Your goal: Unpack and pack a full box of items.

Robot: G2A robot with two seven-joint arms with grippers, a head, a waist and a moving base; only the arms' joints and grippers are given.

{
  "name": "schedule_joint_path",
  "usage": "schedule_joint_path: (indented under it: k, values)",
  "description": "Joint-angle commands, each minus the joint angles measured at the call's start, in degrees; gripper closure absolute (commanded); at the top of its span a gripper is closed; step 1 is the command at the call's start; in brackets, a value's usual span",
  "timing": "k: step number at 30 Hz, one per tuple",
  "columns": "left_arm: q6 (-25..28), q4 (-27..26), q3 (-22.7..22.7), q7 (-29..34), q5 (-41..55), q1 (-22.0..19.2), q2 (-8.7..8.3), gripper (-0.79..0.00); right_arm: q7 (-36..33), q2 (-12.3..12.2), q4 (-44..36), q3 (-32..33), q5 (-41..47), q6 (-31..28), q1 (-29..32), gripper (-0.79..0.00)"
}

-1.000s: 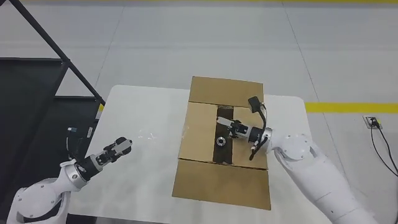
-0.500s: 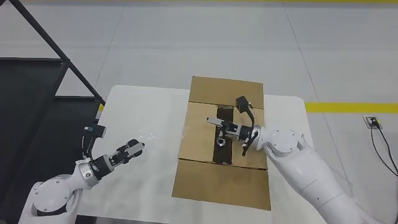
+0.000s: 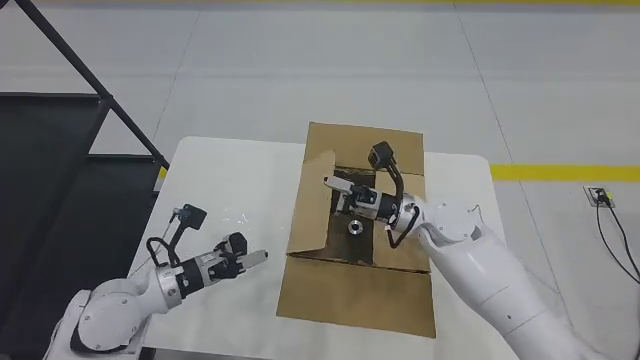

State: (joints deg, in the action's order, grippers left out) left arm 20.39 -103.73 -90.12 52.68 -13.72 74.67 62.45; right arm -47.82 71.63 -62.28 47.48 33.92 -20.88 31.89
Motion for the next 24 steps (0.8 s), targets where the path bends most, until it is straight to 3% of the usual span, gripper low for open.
schedule_joint_path:
  k: [1,14,19,24]
  values:
    - [-1.4,-1.6,2.1,-1.7,-4.3,0.0,0.09,-0.785,0.0,0.1,-1.9,0.2,0.3,-0.3,0.5,-0.785]
    - [-12.3,-2.2,13.4,-11.2,-15.5,-4.8,1.31,-0.785,-1.3,2.4,-4.0,-1.6,0.3,0.8,-1.0,-0.785]
    - [-16.3,-2.2,13.7,-15.6,-12.9,-5.4,1.77,-0.785,-4.0,2.9,-2.8,-1.8,0.5,0.4,-1.6,-0.785]
    - [-16.6,-3.3,12.0,-15.6,-12.1,-4.3,1.56,-0.785,-5.0,3.3,-1.9,-1.5,-0.1,0.1,-1.7,-0.785]
